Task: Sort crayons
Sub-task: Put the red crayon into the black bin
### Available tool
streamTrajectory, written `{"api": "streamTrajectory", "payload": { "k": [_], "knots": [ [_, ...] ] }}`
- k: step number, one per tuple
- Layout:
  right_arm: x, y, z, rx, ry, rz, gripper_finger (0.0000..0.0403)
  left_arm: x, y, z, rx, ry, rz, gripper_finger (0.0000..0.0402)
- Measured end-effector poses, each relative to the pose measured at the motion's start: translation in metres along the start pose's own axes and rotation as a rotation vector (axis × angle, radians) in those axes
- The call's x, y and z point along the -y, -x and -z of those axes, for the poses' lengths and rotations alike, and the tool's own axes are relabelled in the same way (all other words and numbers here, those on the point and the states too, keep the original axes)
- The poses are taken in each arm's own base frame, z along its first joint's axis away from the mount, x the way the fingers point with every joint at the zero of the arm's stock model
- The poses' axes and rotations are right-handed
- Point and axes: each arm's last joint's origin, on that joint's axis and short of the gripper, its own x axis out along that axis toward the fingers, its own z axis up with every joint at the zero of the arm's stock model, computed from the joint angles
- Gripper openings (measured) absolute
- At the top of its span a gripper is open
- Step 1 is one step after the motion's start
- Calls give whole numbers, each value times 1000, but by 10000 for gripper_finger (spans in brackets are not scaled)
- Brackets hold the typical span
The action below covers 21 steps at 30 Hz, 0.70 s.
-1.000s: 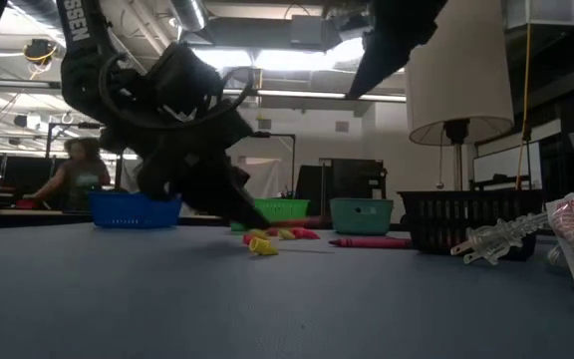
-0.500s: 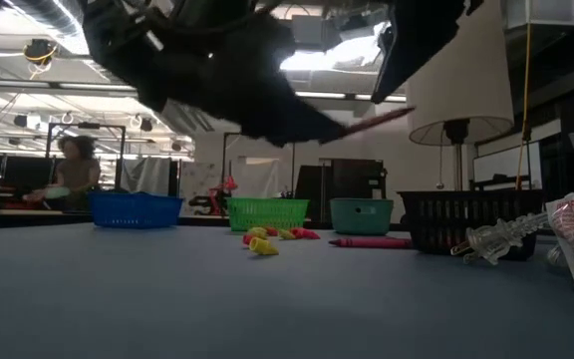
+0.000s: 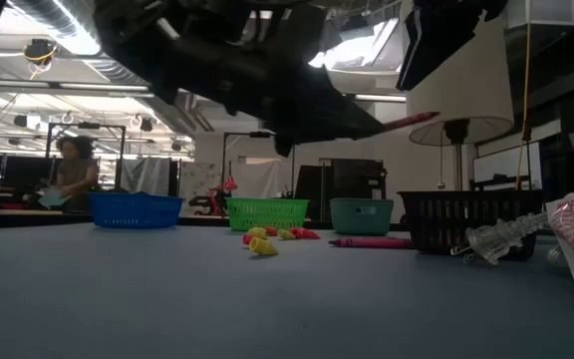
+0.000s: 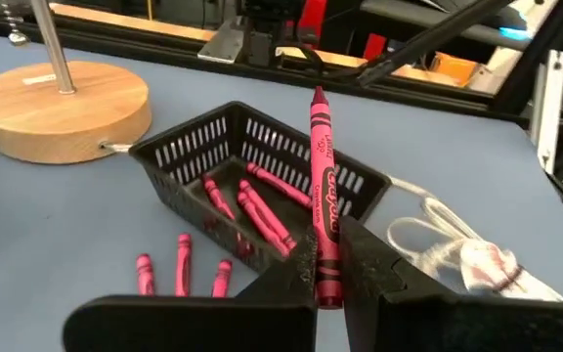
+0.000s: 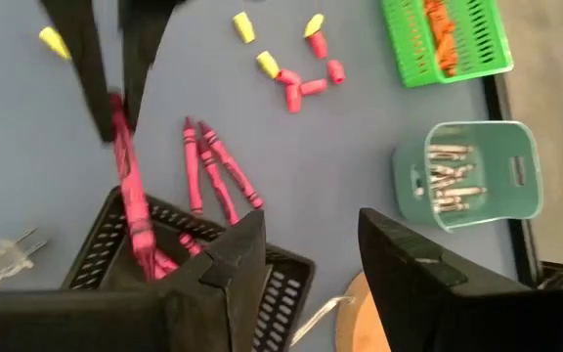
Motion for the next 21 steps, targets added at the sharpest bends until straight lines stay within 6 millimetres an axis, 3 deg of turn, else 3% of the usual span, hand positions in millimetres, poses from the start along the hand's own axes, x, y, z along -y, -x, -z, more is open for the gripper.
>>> {"api": "streamTrajectory", "payload": {
  "k": [12, 21],
  "knots": [
    [4, 8, 2, 23, 6, -5, 163, -5, -54, -8, 49, 17, -35, 6],
    [4, 8, 1, 28, 8, -7, 163, -11, -61, -4, 40, 19, -50, 47]
  ]
}}
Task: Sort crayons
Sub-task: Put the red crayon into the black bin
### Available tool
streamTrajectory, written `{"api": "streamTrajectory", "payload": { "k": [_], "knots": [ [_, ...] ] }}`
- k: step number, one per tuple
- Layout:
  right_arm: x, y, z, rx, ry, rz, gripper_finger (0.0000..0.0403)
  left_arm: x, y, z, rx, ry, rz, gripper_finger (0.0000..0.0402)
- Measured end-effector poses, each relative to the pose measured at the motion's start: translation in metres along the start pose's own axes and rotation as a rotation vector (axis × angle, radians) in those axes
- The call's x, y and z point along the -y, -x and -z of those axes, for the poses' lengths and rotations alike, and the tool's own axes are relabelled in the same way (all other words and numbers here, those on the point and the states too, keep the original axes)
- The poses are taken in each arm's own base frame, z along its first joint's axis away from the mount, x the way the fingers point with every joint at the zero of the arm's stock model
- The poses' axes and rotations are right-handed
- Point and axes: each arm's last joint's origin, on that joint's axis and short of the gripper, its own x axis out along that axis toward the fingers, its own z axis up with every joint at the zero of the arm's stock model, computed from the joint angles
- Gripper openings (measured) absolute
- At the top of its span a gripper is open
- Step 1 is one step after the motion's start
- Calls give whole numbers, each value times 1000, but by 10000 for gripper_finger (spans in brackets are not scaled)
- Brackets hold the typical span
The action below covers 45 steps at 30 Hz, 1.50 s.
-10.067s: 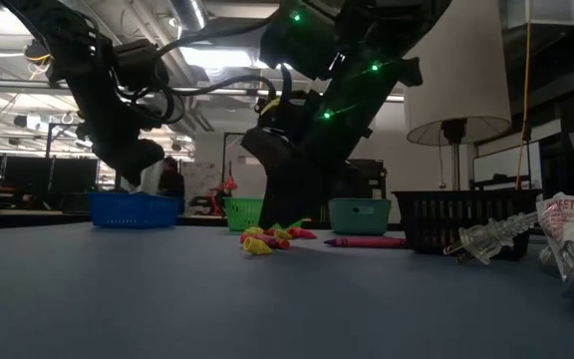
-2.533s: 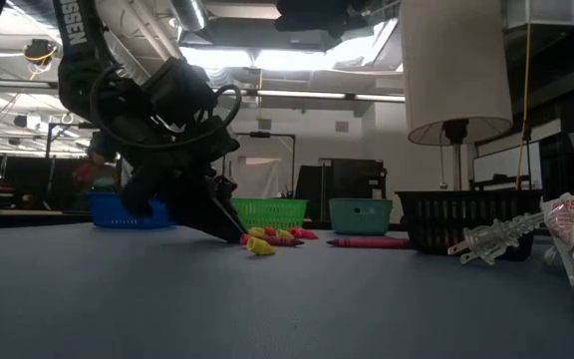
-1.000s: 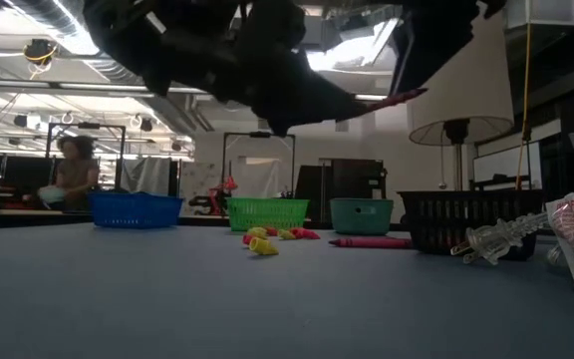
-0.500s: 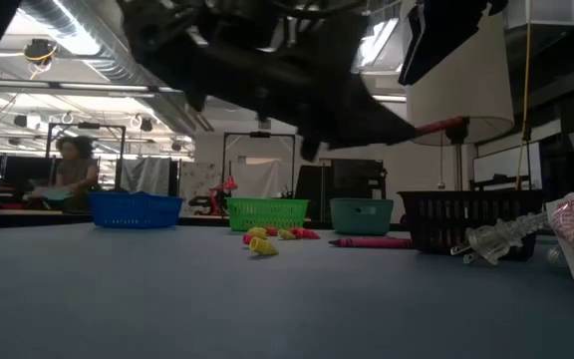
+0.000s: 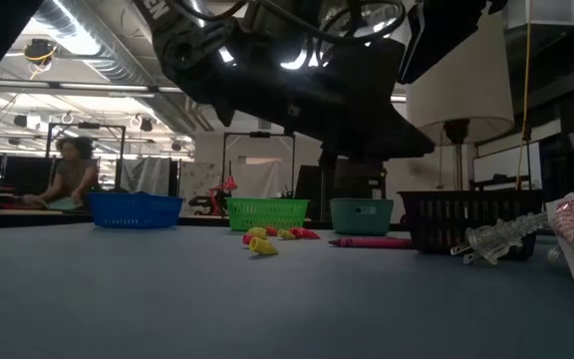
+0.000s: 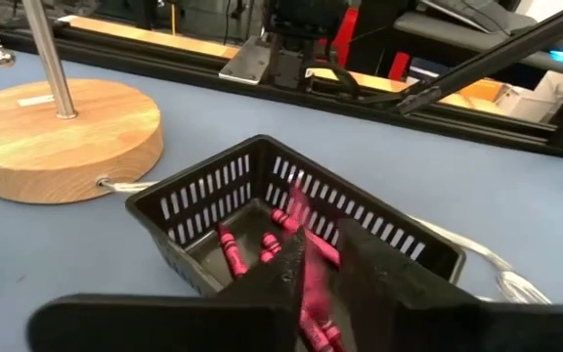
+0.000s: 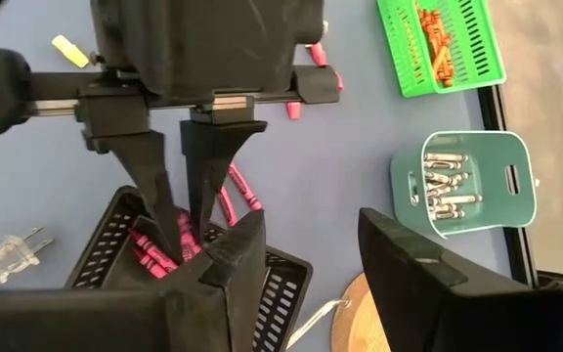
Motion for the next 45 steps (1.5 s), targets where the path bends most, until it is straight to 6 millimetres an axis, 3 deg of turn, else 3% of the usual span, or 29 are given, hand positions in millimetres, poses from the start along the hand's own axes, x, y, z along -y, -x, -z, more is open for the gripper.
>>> {"api": "streamTrajectory", "payload": {
  "k": [9, 16, 31, 45],
  "knots": [
    [0, 0, 0, 0, 0, 0, 163, 0, 0, 0, 0, -19, 0, 94],
    [0, 0, 0, 0, 0, 0, 163, 0, 0, -1, 2, -112, 4, 96],
    [0, 0, 0, -1, 1, 0, 163, 2, 2, -5, 15, -113, 10, 96],
    [0, 0, 0, -3, 3, 2, 163, 17, 25, -33, -41, -180, 23, 96]
  ]
}}
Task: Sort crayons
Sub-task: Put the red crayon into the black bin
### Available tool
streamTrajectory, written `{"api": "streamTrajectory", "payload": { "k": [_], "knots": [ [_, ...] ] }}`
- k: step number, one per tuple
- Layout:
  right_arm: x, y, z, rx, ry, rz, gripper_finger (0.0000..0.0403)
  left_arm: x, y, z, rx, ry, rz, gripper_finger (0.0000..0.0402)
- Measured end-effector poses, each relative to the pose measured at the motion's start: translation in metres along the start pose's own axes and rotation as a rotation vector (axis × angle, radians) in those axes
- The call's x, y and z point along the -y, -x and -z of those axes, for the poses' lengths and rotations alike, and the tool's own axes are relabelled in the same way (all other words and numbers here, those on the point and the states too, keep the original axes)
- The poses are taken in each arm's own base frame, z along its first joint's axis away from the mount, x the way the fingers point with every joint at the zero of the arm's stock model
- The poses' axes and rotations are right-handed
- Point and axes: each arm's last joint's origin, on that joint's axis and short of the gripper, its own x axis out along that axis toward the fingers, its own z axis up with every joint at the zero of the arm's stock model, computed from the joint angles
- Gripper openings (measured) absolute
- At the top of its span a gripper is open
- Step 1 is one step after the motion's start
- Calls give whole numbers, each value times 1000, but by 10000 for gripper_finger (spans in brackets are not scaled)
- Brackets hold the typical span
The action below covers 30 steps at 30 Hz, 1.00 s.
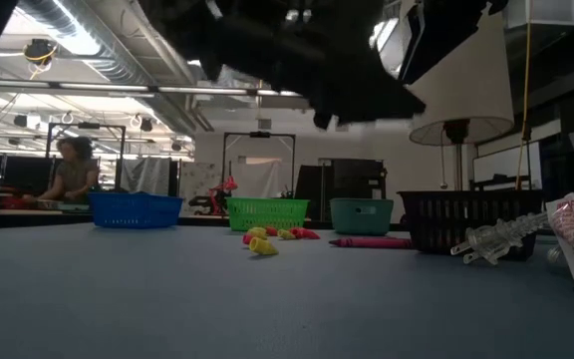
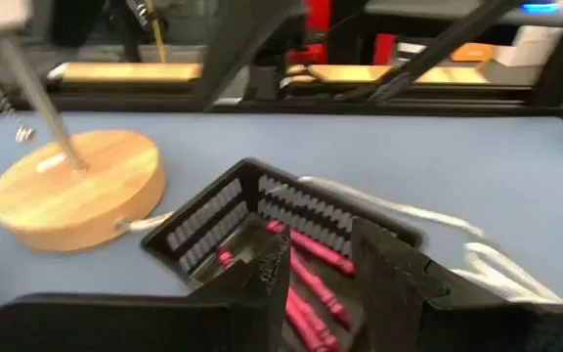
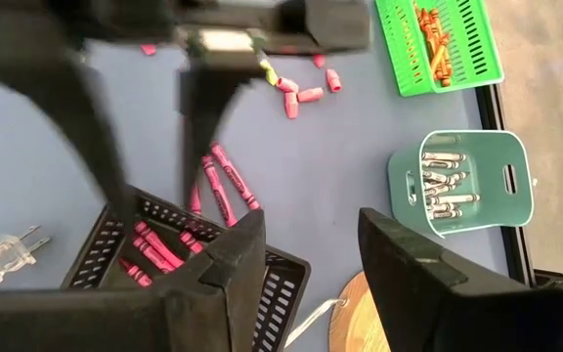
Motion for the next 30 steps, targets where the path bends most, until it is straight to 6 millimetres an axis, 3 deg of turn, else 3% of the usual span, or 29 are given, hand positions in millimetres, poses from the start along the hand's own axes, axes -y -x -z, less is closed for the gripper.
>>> {"api": "streamTrajectory", "payload": {
  "k": [5, 12, 23, 30],
  "knots": [
    [0, 0, 0, 2, -1, 0, 163, 14, 21, -17, 25, -17, 43, 96],
    [0, 0, 0, 3, -2, 1, 163, 11, 76, -15, 37, -6, 41, 96],
    [-2, 0, -10, 96, -23, -17, 163, -17, 185, 34, 47, 70, -70, 96],
    [-2, 1, -21, 196, 23, -23, 163, -26, 226, 53, 114, 139, -57, 96]
  ]
}}
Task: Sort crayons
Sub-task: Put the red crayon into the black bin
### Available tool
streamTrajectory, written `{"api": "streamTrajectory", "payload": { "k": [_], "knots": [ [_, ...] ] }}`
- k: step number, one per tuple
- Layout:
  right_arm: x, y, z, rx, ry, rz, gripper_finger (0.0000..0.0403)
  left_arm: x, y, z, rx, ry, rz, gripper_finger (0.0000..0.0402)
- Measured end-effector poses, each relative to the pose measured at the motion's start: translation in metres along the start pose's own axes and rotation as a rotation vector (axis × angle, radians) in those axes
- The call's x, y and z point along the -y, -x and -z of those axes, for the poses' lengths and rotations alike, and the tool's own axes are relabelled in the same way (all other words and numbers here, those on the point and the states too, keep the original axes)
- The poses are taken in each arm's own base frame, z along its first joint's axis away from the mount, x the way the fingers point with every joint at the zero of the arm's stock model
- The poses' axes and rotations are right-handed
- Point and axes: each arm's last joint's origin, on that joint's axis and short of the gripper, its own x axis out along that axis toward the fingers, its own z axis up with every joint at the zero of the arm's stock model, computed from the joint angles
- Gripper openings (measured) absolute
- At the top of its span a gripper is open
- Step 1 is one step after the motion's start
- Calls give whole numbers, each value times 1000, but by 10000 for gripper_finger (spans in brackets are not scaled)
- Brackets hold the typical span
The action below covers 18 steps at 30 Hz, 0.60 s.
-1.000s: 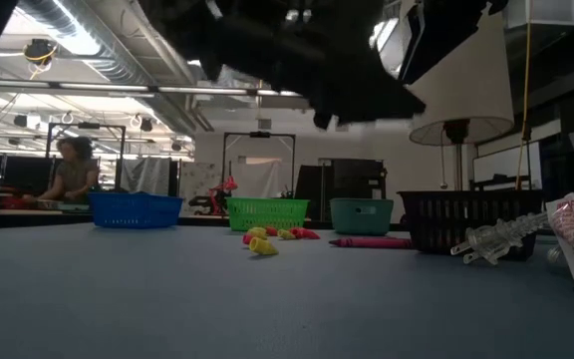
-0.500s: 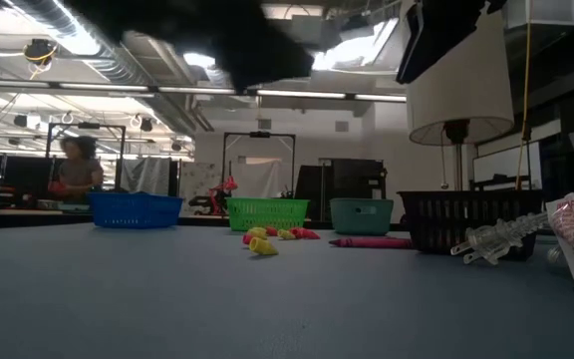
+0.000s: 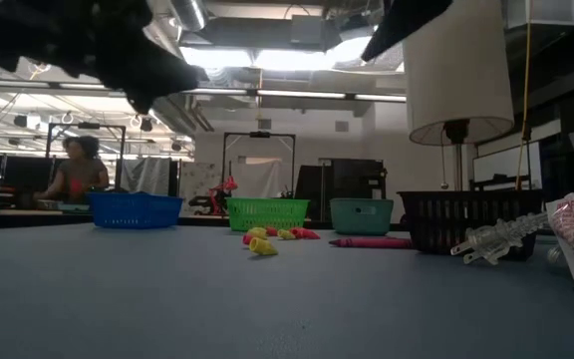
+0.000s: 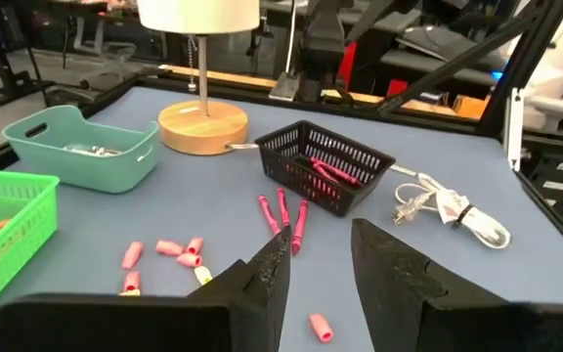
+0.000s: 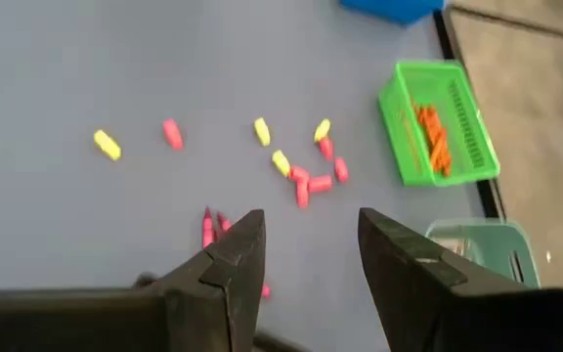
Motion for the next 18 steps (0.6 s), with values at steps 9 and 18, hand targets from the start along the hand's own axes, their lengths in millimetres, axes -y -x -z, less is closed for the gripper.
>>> {"api": "streamTrajectory", "payload": {
  "k": [9, 18],
  "knots": [
    [35, -19, -5, -2, -111, 51, 163, -5, 17, 2, 57, 16, 13, 96],
    [49, -79, -2, -104, -136, -66, 163, -6, 17, 4, 35, 9, 9, 96]
  ]
}}
